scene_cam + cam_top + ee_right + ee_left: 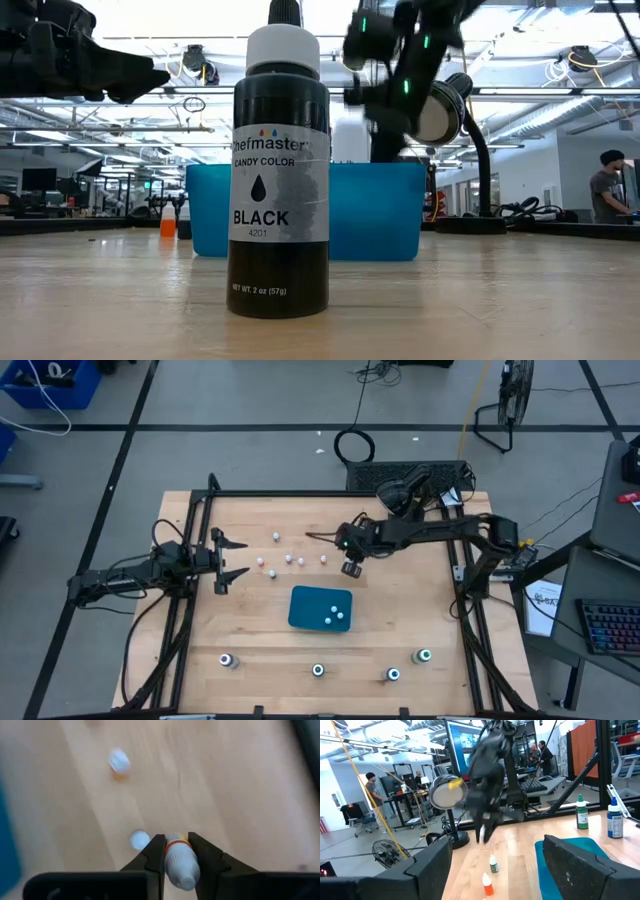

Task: Pick & Place food coloring
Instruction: Put the orange food coloring bottle into the blue bin

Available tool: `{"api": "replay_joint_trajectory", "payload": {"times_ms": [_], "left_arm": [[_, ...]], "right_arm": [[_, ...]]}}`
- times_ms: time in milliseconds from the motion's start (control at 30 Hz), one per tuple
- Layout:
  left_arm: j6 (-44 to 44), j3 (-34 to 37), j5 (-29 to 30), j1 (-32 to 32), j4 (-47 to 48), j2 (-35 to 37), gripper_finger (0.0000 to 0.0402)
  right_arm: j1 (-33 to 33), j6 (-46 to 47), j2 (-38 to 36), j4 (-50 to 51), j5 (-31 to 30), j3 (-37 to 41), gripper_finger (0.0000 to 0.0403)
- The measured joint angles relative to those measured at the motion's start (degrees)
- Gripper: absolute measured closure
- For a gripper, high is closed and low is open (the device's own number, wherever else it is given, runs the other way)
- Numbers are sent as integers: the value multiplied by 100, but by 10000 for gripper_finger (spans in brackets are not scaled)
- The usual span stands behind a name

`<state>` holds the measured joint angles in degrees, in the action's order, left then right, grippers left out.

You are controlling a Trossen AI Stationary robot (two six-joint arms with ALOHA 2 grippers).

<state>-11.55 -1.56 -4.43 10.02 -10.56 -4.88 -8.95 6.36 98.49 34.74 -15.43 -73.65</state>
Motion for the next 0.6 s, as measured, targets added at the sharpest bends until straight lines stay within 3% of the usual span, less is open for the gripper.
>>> {"api": "replay_joint_trajectory", "payload": {"times_ms": [200,333,600], "left_arm": [[0,0,0,2,-1,-1,96],[0,0,-2,0,-1,-1,96],[0,0,-2,2,-1,1,96]], "right_arm": [[973,40,-160,-16,-233,-707,352],[1509,103,142,33,-220,-1000,352],[1877,829,710,686,259,-1029,352]]}}
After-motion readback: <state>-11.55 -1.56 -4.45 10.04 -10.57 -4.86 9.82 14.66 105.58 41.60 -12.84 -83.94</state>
